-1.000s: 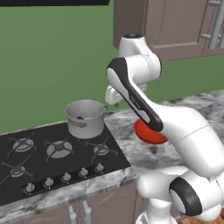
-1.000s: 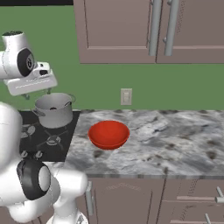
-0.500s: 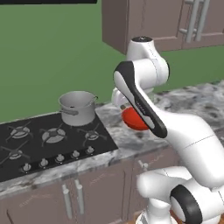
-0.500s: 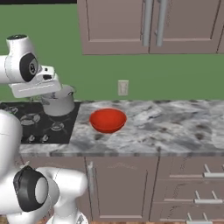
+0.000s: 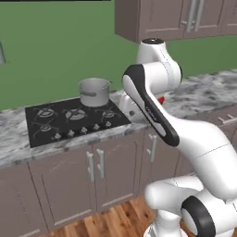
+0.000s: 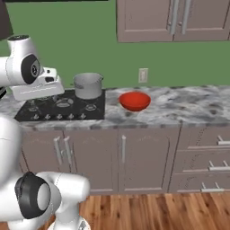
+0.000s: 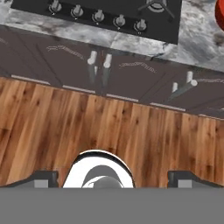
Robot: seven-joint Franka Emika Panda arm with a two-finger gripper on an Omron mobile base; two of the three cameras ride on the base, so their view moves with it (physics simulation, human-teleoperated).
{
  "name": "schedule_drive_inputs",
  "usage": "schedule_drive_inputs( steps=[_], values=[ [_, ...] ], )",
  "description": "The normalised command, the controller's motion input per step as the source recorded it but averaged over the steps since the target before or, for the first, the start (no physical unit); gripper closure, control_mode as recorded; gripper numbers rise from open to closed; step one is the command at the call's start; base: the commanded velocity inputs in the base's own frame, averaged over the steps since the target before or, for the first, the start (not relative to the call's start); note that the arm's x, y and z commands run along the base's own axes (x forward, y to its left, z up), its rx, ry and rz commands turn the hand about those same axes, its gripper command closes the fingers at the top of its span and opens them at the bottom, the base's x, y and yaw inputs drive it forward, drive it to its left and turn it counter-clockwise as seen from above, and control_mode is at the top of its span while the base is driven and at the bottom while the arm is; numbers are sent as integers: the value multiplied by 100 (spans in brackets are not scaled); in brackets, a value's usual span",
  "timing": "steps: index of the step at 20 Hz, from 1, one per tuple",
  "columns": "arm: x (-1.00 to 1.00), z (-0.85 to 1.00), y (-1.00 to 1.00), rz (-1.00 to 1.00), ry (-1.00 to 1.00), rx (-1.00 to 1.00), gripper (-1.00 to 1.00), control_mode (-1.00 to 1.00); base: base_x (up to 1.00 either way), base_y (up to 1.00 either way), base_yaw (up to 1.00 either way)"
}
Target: Open the cabinet and move the ladle to the pot. Then close the cabinet.
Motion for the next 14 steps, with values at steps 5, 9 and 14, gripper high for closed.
schedule_drive_inputs(
  steps=[5, 9, 14],
  values=[
    [0, 0, 0, 0, 0, 0, -100, 100, -78, 100, -6],
    [0, 0, 0, 0, 0, 0, -100, 100, -40, 92, -7],
    [0, 0, 0, 0, 0, 0, -100, 100, -2, 84, -7]
  ],
)
